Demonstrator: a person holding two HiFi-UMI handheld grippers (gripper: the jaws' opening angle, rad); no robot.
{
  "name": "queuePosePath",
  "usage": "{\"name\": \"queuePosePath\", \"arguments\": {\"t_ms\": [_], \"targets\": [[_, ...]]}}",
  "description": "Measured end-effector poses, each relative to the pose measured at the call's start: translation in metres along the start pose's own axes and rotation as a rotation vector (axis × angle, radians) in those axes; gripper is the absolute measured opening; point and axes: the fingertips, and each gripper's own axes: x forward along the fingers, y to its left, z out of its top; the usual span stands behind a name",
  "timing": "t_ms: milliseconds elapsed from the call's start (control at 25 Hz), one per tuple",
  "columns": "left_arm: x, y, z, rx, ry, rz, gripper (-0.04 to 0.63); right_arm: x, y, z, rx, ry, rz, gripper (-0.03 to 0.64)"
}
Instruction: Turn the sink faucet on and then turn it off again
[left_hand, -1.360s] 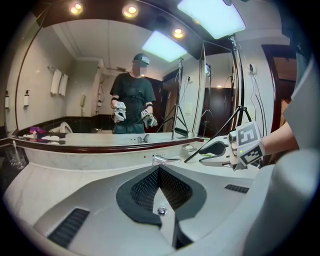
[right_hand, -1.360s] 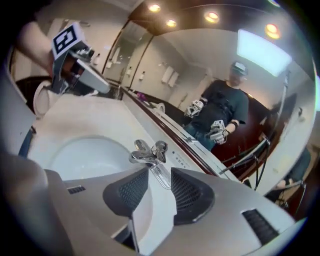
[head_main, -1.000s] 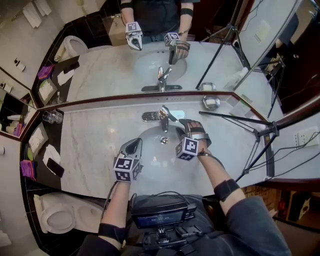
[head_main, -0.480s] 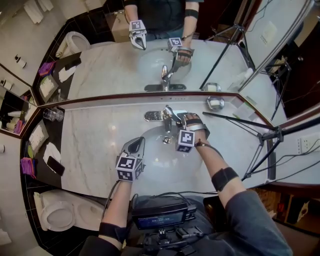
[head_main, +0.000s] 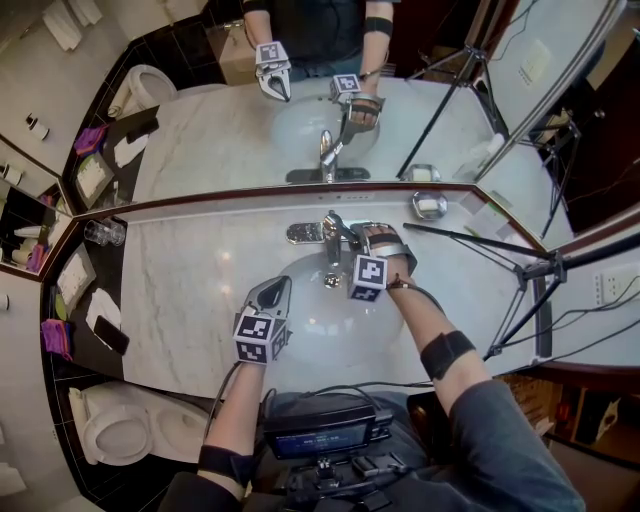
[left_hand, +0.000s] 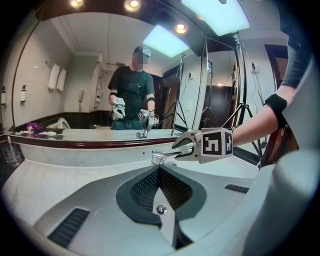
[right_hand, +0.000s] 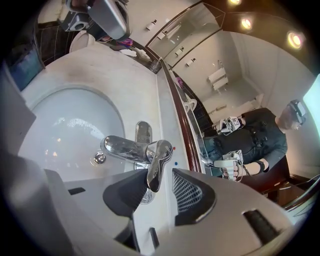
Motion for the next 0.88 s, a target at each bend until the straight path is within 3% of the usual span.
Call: {"name": "queuePosePath", "arguments": {"t_ms": [320, 480, 880], "targets": [[0.001, -0.002, -0.005, 0.002, 0.015, -0.001, 0.002, -0.002, -0.015, 0.003, 0.053, 0.014, -0.019, 0.167], [0.001, -0.003, -0.006, 0.002, 0.015, -0.003, 0.002, -0.001, -0.026, 0.013, 0.091, -0.025, -0.041, 0.166], [0.001, -0.006, -0.011, -0.008, 0.013, -0.004, 0.002, 0.008, -0.036, 0.018, 0.171, -0.021, -0.024, 0.166]]}}
